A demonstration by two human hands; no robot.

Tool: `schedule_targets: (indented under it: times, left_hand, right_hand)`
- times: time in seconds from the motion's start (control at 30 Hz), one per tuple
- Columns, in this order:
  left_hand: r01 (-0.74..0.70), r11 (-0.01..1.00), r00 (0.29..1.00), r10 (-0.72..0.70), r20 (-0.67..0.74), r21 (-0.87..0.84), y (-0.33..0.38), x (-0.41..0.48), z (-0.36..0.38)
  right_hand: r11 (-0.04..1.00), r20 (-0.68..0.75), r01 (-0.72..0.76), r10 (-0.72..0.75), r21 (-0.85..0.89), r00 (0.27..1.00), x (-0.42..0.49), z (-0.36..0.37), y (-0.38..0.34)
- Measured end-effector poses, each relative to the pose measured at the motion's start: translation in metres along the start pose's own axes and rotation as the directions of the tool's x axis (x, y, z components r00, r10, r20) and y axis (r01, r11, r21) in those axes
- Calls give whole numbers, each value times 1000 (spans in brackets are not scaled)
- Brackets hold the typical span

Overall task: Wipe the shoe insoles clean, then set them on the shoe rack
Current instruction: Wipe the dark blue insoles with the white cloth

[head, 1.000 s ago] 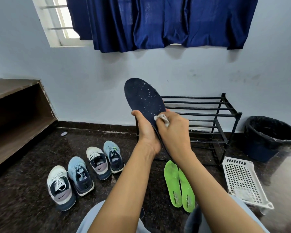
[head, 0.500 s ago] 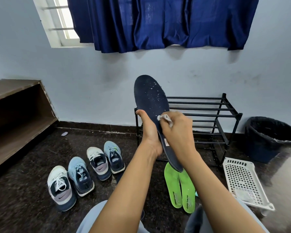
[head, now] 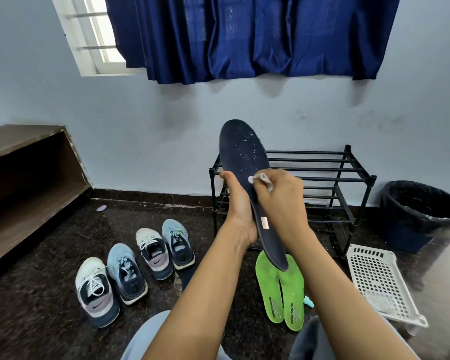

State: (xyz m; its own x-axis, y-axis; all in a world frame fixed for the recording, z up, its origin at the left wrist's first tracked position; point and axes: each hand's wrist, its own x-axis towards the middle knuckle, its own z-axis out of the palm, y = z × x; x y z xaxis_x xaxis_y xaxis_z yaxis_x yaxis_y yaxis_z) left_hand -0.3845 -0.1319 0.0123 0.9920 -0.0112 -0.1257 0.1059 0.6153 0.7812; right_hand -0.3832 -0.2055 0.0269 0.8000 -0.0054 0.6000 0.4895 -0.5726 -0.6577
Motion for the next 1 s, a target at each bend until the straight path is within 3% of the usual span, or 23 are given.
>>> schedule_targets:
  times: [0.2,0.37,0.5,0.7,0.87,1.0]
  left_hand:
    - [-15,999,999,13,-32,-43,3,8,-3]
    - [-11,997,1000,13,28,-78,-3,5,5]
    - [-6,998,1000,5,-27,-63,5,8,1]
    - [36,999,997,-36,62,-10,-2,6,4]
    - [32,999,999,-32,16,-4,5,14,-6]
    - [58,998,995,-60,75,26,2,7,0]
  right_hand:
    - [996,93,88,-85,-21,992,-10,-3,-8]
    - [991,15,64,-63,-115,998,1,-4,5]
    - [997,96,70,-66,-31,993,-10,-7,-8]
    - [998,-18,11,-12,-66,1000,3,-7,3]
    - [999,69,34,-36,25,997,-8,-3,-9]
    - [999,25,16,-15,-37,1000,1,-3,-2]
